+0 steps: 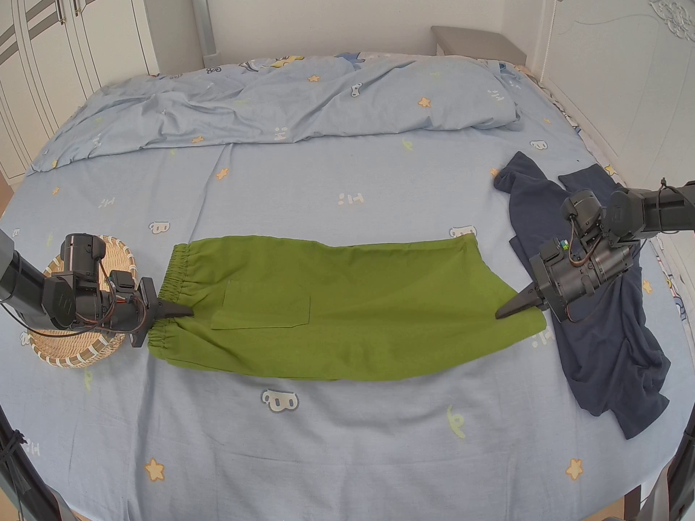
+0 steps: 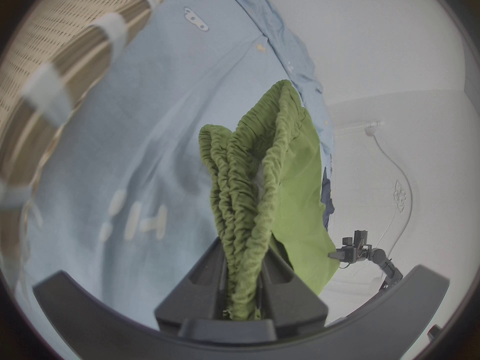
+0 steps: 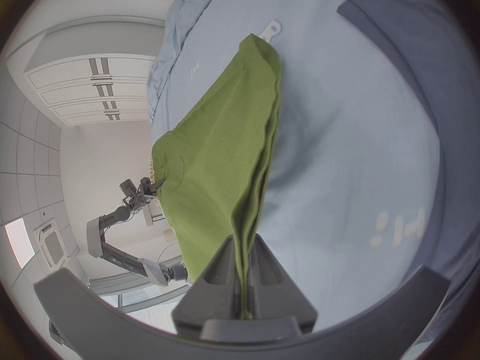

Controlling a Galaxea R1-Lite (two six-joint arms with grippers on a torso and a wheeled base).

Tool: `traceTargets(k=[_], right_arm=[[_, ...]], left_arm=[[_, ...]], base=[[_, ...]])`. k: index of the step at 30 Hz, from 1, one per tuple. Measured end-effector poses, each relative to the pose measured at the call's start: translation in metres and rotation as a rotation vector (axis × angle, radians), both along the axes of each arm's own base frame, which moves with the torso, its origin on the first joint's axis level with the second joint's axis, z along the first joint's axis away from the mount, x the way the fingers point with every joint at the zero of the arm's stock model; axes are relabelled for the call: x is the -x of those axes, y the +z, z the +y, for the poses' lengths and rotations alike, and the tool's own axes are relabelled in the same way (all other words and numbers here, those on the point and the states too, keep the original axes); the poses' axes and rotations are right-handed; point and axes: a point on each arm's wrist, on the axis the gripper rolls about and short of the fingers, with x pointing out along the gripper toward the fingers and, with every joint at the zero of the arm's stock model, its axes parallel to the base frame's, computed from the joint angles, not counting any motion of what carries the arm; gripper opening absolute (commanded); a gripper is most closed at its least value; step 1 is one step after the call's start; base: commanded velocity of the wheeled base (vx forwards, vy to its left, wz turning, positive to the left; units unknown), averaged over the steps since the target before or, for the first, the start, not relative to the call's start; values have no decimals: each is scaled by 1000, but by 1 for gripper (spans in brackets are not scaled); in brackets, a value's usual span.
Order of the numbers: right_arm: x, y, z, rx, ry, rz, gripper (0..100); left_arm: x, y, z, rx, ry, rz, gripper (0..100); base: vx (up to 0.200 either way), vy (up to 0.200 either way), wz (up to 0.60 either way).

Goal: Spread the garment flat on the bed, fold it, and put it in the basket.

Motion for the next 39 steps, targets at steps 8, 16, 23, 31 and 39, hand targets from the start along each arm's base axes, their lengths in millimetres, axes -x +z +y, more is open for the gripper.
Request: traceTargets(k=[8, 16, 23, 31, 39], right_arm=[[44, -26, 6, 12, 46, 65, 0], [97, -65, 13, 17, 93, 62, 0], [137, -81, 13, 13, 117, 27, 0], [151, -83, 11, 7, 120, 5, 100], [151, -84, 11, 9, 122, 6, 100]], left_arm=[[31, -6, 7, -74, -60, 62, 0], [71, -17, 8, -105, -99, 122, 0], [113, -29, 5, -125, -134, 163, 0], [129, -33, 9, -141, -138, 162, 0], [131, -33, 9, -143, -134, 163, 0]], base=[[0, 0, 0], [0, 0, 0], [0, 0, 0], [0, 0, 0], [0, 0, 0]])
